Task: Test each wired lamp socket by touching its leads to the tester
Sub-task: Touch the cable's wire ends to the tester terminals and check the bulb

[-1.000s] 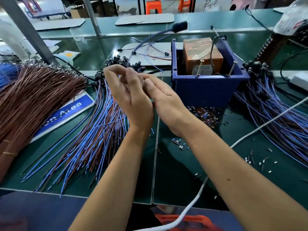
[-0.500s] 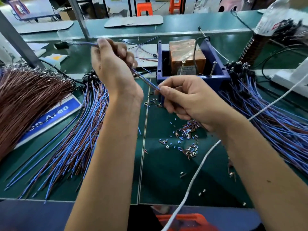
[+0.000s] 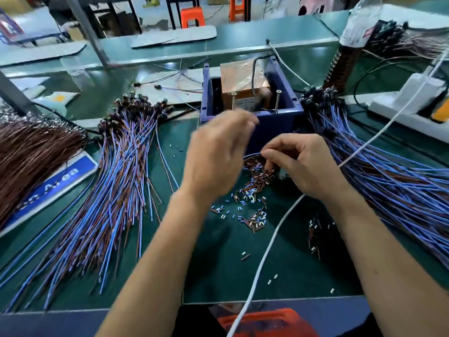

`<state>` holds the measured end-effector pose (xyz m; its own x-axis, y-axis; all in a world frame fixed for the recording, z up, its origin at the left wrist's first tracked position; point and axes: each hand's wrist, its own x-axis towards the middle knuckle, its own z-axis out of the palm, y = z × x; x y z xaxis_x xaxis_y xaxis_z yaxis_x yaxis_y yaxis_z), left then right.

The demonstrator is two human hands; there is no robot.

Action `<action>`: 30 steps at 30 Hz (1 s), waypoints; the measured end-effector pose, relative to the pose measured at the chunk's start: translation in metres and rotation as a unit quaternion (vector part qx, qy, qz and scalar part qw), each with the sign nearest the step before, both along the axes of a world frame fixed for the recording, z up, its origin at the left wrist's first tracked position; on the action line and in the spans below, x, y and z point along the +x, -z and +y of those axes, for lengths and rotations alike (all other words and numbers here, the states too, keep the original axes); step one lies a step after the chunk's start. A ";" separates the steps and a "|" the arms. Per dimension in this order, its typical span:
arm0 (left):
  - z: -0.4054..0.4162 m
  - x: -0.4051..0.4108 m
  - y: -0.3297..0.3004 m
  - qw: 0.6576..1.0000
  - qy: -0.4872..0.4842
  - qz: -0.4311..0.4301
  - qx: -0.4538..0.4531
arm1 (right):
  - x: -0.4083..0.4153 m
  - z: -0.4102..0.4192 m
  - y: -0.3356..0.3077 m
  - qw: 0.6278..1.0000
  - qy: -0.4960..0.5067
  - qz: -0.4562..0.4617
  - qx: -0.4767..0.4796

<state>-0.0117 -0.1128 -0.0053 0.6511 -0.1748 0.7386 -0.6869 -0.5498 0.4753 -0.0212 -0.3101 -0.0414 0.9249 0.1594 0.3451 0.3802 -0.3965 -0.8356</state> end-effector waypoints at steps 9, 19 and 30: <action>-0.005 0.000 0.035 0.992 0.058 0.057 0.096 | -0.003 0.002 0.006 0.994 0.005 0.003 0.105; -0.005 0.007 0.037 0.991 0.080 0.107 0.007 | 0.000 0.003 0.010 0.990 -0.006 0.031 0.135; -0.008 0.003 0.030 0.985 0.078 0.153 -0.032 | -0.002 0.005 0.012 0.983 0.012 0.018 0.182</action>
<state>-0.0089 -0.1206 -0.0352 0.8141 -0.2504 0.5240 -0.5794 -0.4113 0.7037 -0.0227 -0.3049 -0.0530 0.9398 0.0100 0.3415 0.3412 -0.0763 -0.9369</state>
